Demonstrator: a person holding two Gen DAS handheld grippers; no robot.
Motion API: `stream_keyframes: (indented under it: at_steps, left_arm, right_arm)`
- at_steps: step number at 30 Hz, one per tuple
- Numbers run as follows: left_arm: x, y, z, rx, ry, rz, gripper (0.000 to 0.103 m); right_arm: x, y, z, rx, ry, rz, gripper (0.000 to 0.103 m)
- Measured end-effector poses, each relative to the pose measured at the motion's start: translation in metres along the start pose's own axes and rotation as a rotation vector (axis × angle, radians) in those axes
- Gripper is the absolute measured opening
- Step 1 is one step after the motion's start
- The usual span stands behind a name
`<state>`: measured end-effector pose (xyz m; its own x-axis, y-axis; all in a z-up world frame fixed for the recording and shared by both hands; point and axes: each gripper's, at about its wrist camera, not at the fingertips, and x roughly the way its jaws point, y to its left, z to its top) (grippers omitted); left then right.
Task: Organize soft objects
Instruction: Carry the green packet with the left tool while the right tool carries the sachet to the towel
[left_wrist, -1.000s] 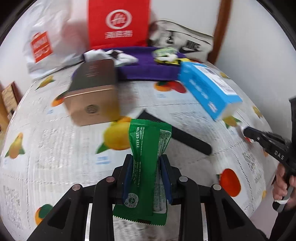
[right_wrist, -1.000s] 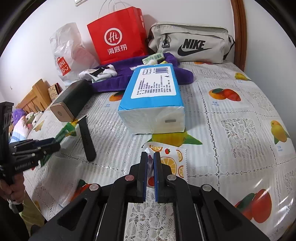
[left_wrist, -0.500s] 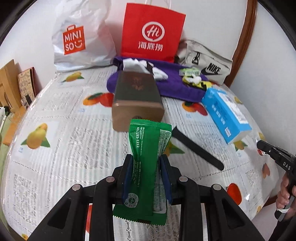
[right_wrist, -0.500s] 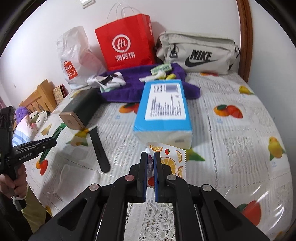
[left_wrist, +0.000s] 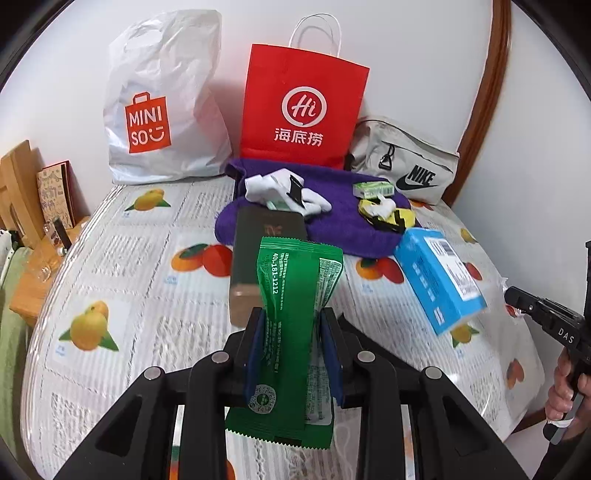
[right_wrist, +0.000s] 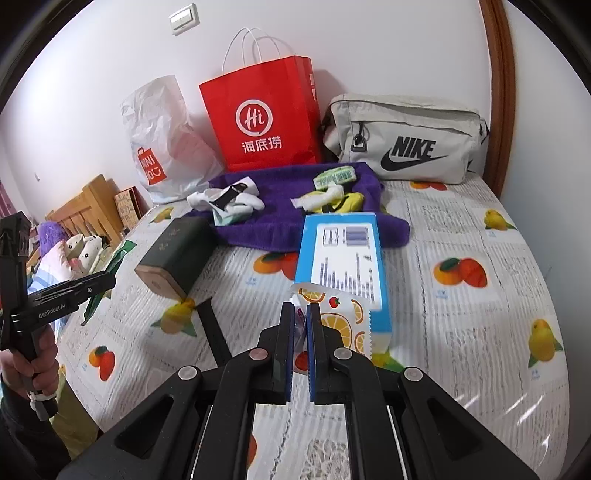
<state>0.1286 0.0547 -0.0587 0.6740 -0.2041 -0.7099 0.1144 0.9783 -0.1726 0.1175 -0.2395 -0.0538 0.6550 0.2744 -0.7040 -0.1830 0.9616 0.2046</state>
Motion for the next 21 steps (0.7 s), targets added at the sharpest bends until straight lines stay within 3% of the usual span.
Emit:
stream_keyframes:
  at_steps: [21]
  left_arm:
    - [0.041,0.001,0.065,-0.014,0.008,-0.029,0.029]
  right_arm:
    - [0.050,0.001,0.075,-0.066,-0.010,0.022,0.006]
